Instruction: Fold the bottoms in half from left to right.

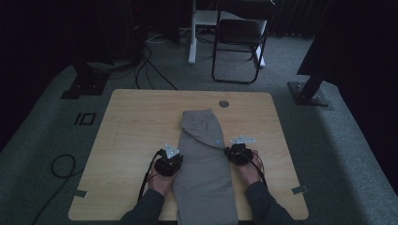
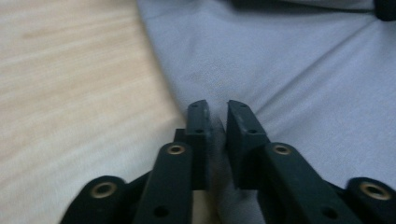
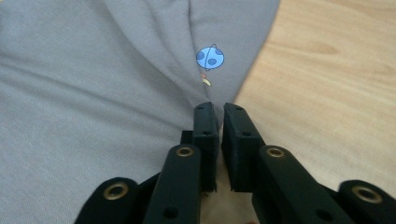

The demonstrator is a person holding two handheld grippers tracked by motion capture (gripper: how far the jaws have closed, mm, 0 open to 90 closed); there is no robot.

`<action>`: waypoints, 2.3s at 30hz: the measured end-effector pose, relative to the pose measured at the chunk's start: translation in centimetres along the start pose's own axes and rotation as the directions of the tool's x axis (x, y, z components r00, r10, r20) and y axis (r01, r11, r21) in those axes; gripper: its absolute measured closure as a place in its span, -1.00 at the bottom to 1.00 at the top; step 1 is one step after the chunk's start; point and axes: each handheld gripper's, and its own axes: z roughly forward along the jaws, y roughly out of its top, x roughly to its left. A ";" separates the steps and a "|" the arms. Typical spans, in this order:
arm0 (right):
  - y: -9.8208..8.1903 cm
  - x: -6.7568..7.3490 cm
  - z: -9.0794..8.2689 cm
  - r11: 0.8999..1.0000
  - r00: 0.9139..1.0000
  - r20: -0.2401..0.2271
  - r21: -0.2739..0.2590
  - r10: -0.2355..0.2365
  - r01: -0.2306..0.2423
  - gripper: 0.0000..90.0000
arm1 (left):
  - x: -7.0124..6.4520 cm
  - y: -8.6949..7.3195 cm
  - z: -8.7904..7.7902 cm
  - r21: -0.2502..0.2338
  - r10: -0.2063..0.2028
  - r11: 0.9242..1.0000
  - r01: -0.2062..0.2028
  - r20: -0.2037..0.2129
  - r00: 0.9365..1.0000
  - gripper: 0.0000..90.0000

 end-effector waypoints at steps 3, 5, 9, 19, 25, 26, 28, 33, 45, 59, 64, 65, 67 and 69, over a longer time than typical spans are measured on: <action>0.2 0.6 0.1 0.997 0.995 0.061 0.003 -0.072 0.072 0.42 | 0.8 0.6 0.2 -0.022 -0.016 1.000 0.016 -0.007 1.000 0.35; 0.7 0.8 0.4 0.995 0.993 0.067 0.008 -0.098 0.097 0.29 | 1.2 1.5 0.6 -0.021 -0.021 1.000 0.020 -0.016 1.000 0.29; 1.9 1.3 1.3 0.988 0.985 0.081 0.020 -0.152 0.151 0.17 | 1.8 3.7 2.5 0.010 0.006 1.000 -0.005 -0.042 0.999 0.29; 5.8 4.1 3.9 0.973 0.973 -0.007 -0.015 -0.231 0.231 0.15 | 1.5 4.3 4.8 0.015 0.003 1.000 -0.003 -0.026 1.000 0.57; 6.6 5.2 5.9 0.963 0.963 -0.037 0.016 -0.267 0.268 0.24 | 1.5 4.1 4.6 0.007 0.011 1.000 -0.011 -0.029 1.000 0.78; 6.7 5.1 6.2 0.965 0.965 -0.038 0.025 -0.260 0.261 0.36 | 1.5 4.0 4.6 0.010 0.020 1.000 -0.020 -0.031 0.999 0.79; 6.9 4.7 6.4 0.975 0.975 -0.037 0.031 -0.219 0.220 0.65 | 1.5 4.0 4.5 0.005 0.023 1.000 -0.023 -0.036 0.999 0.80; 7.4 0.8 5.9 1.000 0.997 0.071 0.014 -0.024 0.023 0.88 | 1.5 3.9 4.5 0.005 0.021 1.000 -0.021 -0.035 0.999 0.80; 6.0 -2.7 4.7 0.997 0.990 0.118 -0.010 0.083 -0.082 0.36 | 1.7 4.0 4.6 0.004 0.000 1.000 0.001 -0.040 0.999 0.65; 5.7 -1.9 5.9 0.998 0.997 0.052 -0.004 0.055 -0.055 0.20 | 3.1 5.6 5.9 0.026 -0.009 1.000 0.011 -0.059 0.998 0.40; 5.2 -1.6 5.5 0.998 0.997 0.057 -0.013 0.055 -0.054 0.23 | 3.0 5.0 5.5 0.012 0.004 1.000 -0.003 -0.062 0.998 0.56; 5.0 -1.5 5.4 0.999 0.997 0.057 -0.012 0.054 -0.053 0.24 | 3.0 4.7 5.2 0.012 0.007 1.000 -0.007 -0.064 0.998 0.58; 4.6 -1.2 4.9 0.999 0.998 0.050 -0.010 0.044 -0.044 0.24 | 3.0 4.2 4.6 0.016 0.005 1.000 -0.004 -0.059 0.998 0.59; 4.3 -1.0 4.6 0.999 0.998 0.046 -0.011 0.042 -0.041 0.24 | 2.8 3.6 3.9 0.012 0.011 1.000 -0.010 -0.052 0.999 0.59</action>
